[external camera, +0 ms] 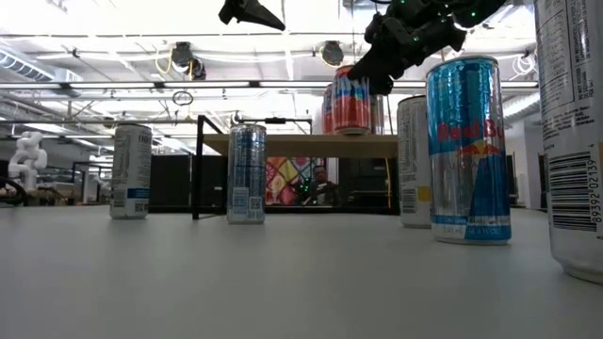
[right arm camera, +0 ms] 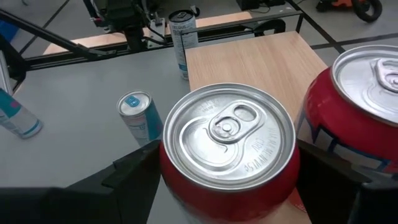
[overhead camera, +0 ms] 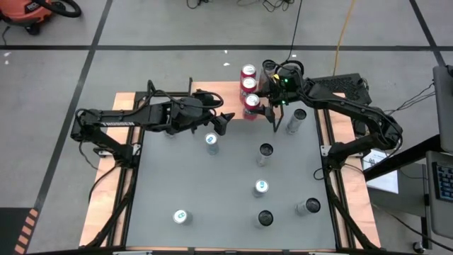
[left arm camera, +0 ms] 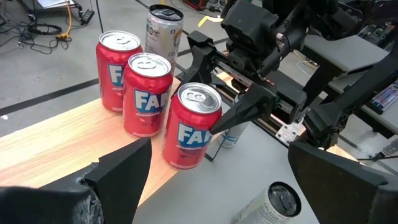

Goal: Place canned beverage on shelf
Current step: Put the orange soda can on the shelf aligned with the other orange soda can

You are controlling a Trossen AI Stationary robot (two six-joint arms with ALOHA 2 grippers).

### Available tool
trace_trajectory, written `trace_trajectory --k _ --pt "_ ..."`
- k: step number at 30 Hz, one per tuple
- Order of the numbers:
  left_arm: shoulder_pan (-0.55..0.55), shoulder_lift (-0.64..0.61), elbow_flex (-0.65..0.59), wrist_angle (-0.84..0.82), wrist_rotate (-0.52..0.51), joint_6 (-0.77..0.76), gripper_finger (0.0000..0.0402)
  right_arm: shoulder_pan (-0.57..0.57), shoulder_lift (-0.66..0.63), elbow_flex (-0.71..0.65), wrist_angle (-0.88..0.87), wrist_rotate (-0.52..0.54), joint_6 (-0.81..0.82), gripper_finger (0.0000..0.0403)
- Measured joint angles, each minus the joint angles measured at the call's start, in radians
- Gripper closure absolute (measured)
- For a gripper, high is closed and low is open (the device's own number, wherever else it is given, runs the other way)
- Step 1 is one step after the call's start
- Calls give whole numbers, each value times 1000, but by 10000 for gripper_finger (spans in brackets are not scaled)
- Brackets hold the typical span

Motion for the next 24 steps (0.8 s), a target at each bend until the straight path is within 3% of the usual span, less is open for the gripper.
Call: trace_trajectory --k 24 --pt "0 0 0 2 0 -2 22 0 0 0 42 -1 -3 76"
